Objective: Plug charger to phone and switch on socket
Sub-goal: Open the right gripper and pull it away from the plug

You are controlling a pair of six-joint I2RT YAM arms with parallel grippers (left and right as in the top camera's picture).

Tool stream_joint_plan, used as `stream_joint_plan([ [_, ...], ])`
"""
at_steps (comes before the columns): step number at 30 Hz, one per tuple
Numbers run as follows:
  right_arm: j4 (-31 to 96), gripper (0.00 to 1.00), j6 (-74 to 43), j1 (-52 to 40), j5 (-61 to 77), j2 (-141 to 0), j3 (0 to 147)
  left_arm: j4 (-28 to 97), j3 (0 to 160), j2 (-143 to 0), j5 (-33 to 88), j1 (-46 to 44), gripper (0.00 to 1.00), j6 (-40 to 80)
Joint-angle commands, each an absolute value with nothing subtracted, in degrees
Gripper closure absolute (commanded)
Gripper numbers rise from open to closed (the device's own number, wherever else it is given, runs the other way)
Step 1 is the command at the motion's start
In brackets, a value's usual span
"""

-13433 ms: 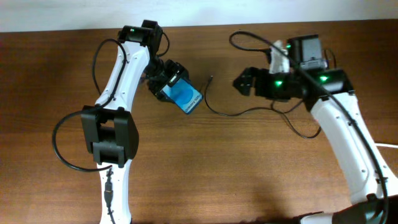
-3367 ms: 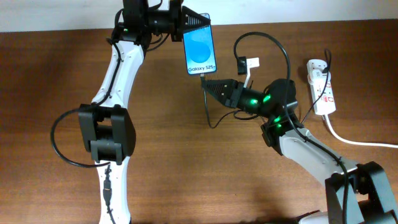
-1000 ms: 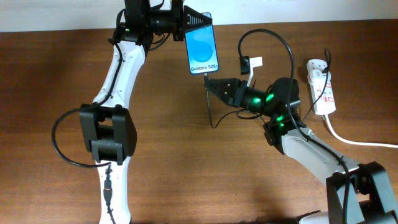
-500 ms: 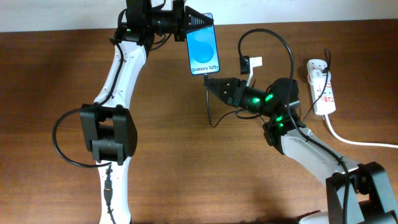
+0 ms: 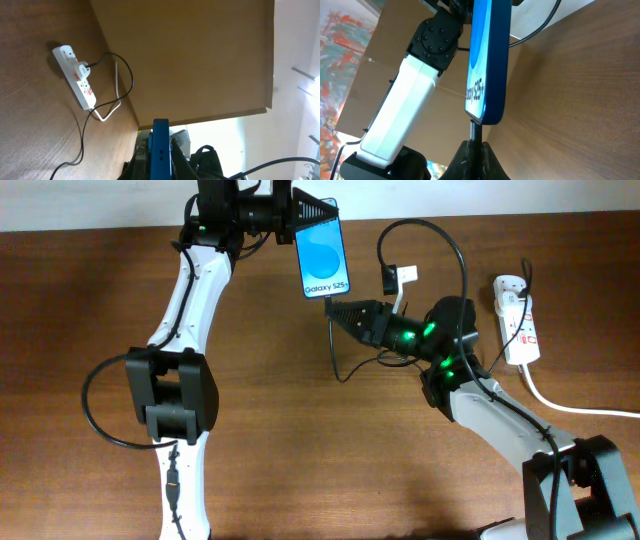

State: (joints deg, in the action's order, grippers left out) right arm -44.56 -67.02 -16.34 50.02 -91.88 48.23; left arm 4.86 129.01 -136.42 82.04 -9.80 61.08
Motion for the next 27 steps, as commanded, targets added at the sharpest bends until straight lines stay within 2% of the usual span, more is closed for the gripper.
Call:
stream_joint_plan([
  [1, -42.96, 0.92, -64.20, -16.03, 43.86, -92.42, 51.99, 5.19, 129.80, -135.22, 87.68, -11.90, 1.00, 61.56],
  [4, -40.86, 0.66, -61.69, -15.99, 45.91, -92.42, 51.99, 5.17, 129.80, -135.22, 87.68, -11.84, 1.00, 61.56],
  [9, -39.94, 0.47, -59.64, -14.50, 50.57, -92.38, 51.99, 5.17, 129.80, -135.22, 87.68, -11.73, 1.00, 60.71],
  [12, -34.83, 0.28, -55.24, -8.67, 55.11, -92.31, 51.99, 5.19, 129.80, -135.22, 87.68, -10.74, 1.00, 60.71],
  [16, -32.86, 0.11, -53.78, 0.84, 60.27, -92.31, 52.01, 5.19, 129.80, -135.22, 88.82, -10.59, 1.00, 58.15],
  [19, -29.80, 0.01, -51.62, 5.50, 63.61, -92.31, 52.10, 5.89, 128.90, -135.31, 89.25, -10.61, 1.00, 55.24],
  [22, -20.25, 0.02, -44.56, 7.94, 63.86, -92.31, 52.23, 10.68, 125.58, -135.33, 89.17, -11.33, 1.00, 49.30],
  [27, -3.16, 0.02, -31.70, 7.75, 61.39, -92.31, 57.12, 11.25, 118.06, -135.33, 84.38, -11.35, 1.00, 46.50],
])
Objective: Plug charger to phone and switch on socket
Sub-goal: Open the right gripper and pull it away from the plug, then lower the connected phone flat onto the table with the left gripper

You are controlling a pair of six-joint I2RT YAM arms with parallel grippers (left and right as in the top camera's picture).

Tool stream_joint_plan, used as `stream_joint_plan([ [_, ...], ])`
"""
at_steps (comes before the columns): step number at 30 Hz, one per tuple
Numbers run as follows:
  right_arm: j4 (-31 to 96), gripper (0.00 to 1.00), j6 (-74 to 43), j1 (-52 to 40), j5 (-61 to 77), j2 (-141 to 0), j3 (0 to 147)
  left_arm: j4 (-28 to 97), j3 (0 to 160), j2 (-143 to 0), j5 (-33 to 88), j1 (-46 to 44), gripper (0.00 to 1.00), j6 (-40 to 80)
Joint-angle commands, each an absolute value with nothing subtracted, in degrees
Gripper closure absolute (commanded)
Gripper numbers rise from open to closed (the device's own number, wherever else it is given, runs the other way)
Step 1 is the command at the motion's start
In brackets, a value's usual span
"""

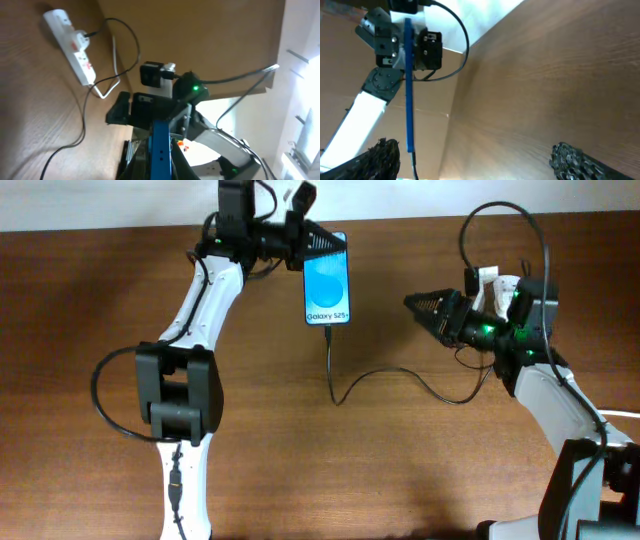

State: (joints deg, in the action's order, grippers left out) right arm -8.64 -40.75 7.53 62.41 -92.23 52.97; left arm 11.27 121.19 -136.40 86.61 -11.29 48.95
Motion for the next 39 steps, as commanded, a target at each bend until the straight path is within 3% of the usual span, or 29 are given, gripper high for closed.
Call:
stream_joint_plan([
  [1, 4.84, 0.02, -26.70, 7.70, 59.29, -92.31, 60.34, 11.27, 116.92, -135.33, 83.72, -11.35, 1.00, 44.71],
  [4, 32.45, 0.02, -11.70, 5.19, 43.48, -92.31, 72.95, 12.03, 116.18, -135.33, 82.46, -11.35, 1.00, 39.48],
  [6, 44.75, 0.02, -7.68, 1.85, 30.13, -92.31, 80.79, 15.29, 116.16, -135.33, 78.02, -11.35, 1.00, 36.80],
  [8, 49.21, 0.02, -7.22, -0.43, 23.20, -92.31, 84.36, 24.25, 116.16, -135.33, 70.63, -11.35, 1.00, 30.87],
  [12, 50.52, 0.02, -6.20, -2.85, 21.54, -92.31, 85.45, 44.51, 116.16, -135.33, 47.05, -11.35, 1.00, 17.98],
  [19, 52.31, 0.02, -6.17, -4.08, 20.49, -92.31, 85.41, 47.40, 116.16, -135.46, 30.68, -11.35, 1.00, 11.64],
  [29, 52.29, 0.02, -6.17, -6.04, 20.05, -92.31, 85.41, 51.37, 116.01, -140.90, 35.14, -12.08, 0.99, 11.66],
  [34, 52.62, 0.02, -6.17, -6.04, 20.08, -92.31, 85.41, 51.99, 115.83, -140.90, 34.46, -12.12, 0.74, 11.66],
  [39, 53.36, 0.02, -6.15, -6.04, 20.08, -92.31, 85.41, 52.51, 115.20, -140.90, 31.86, -12.12, 0.72, 11.66],
])
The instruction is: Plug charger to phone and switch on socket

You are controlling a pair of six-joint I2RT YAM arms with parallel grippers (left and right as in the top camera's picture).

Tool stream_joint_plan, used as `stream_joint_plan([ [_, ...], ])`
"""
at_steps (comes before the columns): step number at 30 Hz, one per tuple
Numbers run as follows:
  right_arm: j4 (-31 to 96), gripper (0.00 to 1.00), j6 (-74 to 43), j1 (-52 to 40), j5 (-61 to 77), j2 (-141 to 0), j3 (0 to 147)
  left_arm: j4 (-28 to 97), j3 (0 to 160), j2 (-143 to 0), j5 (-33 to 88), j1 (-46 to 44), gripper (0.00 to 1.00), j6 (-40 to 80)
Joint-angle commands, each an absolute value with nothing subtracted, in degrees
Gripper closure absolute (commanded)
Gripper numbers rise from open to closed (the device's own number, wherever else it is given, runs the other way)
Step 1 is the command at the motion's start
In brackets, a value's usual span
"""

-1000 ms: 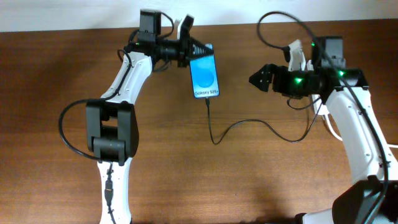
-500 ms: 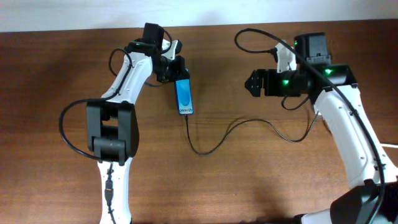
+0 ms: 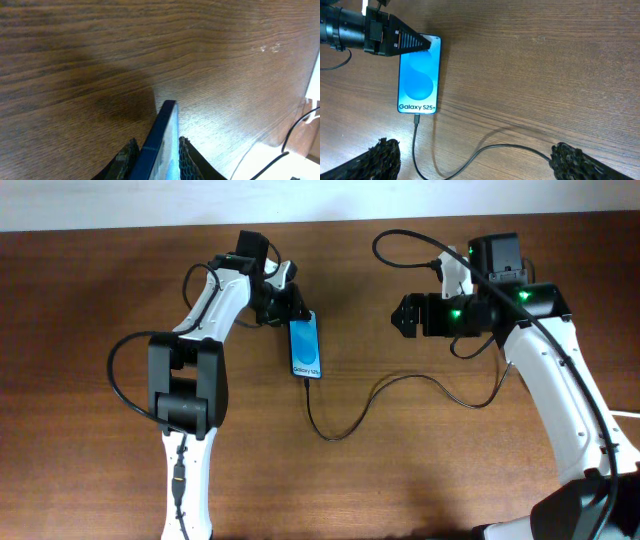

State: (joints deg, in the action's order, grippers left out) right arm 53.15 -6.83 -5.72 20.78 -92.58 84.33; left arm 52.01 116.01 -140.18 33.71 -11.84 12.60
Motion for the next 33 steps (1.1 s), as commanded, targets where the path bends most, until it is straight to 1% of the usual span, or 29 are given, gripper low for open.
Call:
stream_joint_plan([
  [1, 53.39, 0.02, -6.15, -6.04, 20.05, -92.31, 85.41, 52.64, 115.20, -140.90, 31.66, -12.12, 0.72, 11.66],
  [2, 53.39, 0.02, -6.17, -6.04, 20.05, -92.31, 85.41, 52.64, 115.20, -140.90, 31.64, -12.12, 0.71, 11.66],
  [4, 53.43, 0.02, -6.17, -6.04, 20.08, -92.31, 85.41, 52.66, 115.20, -140.90, 31.24, -12.12, 0.65, 11.66],
  [9, 53.82, 0.02, -5.76, -6.04, 20.05, -92.31, 85.41, 54.98, 115.20, -140.90, 23.22, -12.12, 0.58, 11.66],
  [17, 54.50, 0.02, -5.74, -6.04, 19.81, -92.31, 85.41, 55.48, 115.20, -140.90, 12.14, -12.12, 0.57, 11.66],
  [20, 54.89, 0.02, -4.69, -6.04, 19.81, -92.31, 85.41, 55.88, 115.20, -140.90, 10.24, -12.12, 0.58, 11.66],
  [22, 55.31, 0.02, -4.69, -6.04, 19.79, -92.31, 85.41, 56.62, 115.20, -140.90, 9.06, -12.12, 0.55, 11.66],
  [26, 55.33, 0.02, -4.69, -6.04, 19.81, -92.31, 85.41, 56.97, 115.20, -140.90, 8.99, -12.12, 0.51, 11.66],
  [28, 55.35, 0.02, -4.67, -6.04, 19.81, -92.31, 85.41, 57.39, 115.20, -140.90, 8.95, -12.12, 0.48, 11.66],
  [29, 55.53, 0.02, -4.64, -6.04, 19.81, -92.31, 85.41, 57.56, 115.22, -140.90, 8.95, -12.12, 0.44, 11.66],
  [32, 56.23, 0.02, -3.36, -6.04, 19.81, -92.31, 85.41, 57.74, 115.22, -140.90, 8.99, -12.12, 0.23, 11.66],
  [33, 56.27, 0.02, -3.38, -6.04, 19.84, -92.31, 85.41, 57.76, 115.22, -140.90, 8.99, -12.12, 0.23, 11.66],
])
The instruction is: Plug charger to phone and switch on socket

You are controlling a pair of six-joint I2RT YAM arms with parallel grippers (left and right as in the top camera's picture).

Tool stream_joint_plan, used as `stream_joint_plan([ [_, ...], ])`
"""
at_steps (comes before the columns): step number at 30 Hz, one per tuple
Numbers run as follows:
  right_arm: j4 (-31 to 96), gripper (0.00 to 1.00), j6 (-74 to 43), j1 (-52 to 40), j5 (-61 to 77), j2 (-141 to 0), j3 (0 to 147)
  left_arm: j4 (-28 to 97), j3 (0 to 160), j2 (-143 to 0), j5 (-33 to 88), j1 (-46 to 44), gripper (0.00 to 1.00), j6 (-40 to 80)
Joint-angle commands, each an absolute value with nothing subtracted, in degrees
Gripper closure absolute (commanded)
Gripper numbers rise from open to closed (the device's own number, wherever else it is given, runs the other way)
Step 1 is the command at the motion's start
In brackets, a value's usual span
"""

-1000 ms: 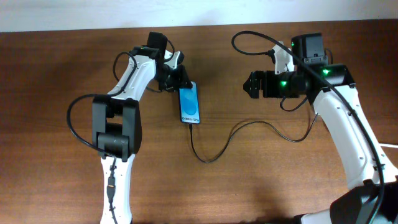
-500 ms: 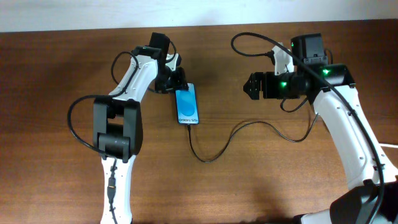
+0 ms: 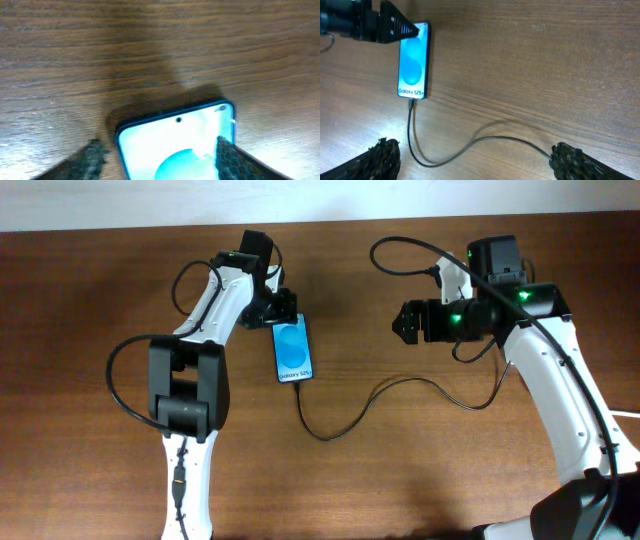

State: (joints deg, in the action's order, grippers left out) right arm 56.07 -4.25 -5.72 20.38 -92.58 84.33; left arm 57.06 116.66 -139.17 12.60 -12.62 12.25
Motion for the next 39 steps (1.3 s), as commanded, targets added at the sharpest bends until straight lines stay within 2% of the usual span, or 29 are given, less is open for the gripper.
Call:
stream_joint_plan([
  [1, 56.27, 0.02, -3.38, -6.04, 19.84, -92.31, 85.41, 57.74, 115.22, -140.90, 8.97, -12.12, 0.23, 11.66],
  [4, 56.40, 0.02, -3.40, -6.02, 19.86, -92.20, 85.45, 58.78, 116.81, -140.84, 8.95, -11.66, 0.25, 11.66],
  [6, 56.40, 0.02, -3.38, -5.39, 19.84, -91.70, 85.62, 63.02, 122.41, -139.76, 8.93, -10.61, 0.21, 11.66],
  [9, 58.94, 0.01, -2.74, -1.67, 19.64, -88.25, 88.07, 71.22, 135.68, -133.95, 8.95, -7.92, 0.20, 11.66],
  [11, 60.49, 0.01, -2.83, 3.33, 19.64, -85.78, 89.73, 74.46, 141.32, -129.75, 8.95, -6.50, 0.18, 11.66],
  [15, 60.88, 0.01, -3.42, 19.46, 19.66, -84.90, 90.32, 75.96, 143.74, -121.47, 8.97, -5.85, 0.13, 11.66],
  [16, 60.07, 0.01, -3.42, 22.70, 19.64, -85.01, 90.32, 75.99, 143.74, -120.60, 8.97, -5.85, 0.09, 11.66],
  [17, 57.60, 0.02, -3.42, 27.31, 19.64, -85.78, 90.28, 75.99, 143.74, -120.31, 8.97, -5.87, 0.01, 11.68],
  [23, 54.26, 0.02, -4.97, 37.71, 20.08, -100.57, 90.28, 75.99, 143.65, -120.36, 8.95, -5.89, 0.01, 11.68],
  [27, 47.90, 0.02, -4.91, 37.80, 21.15, -110.08, 90.28, 75.99, 143.65, -120.36, 8.95, -5.89, 0.00, 11.68],
  [39, 35.70, 0.02, -0.40, 31.88, 11.11, -118.65, 90.21, 75.99, 143.65, -120.36, 8.97, -5.89, 0.01, 11.66],
])
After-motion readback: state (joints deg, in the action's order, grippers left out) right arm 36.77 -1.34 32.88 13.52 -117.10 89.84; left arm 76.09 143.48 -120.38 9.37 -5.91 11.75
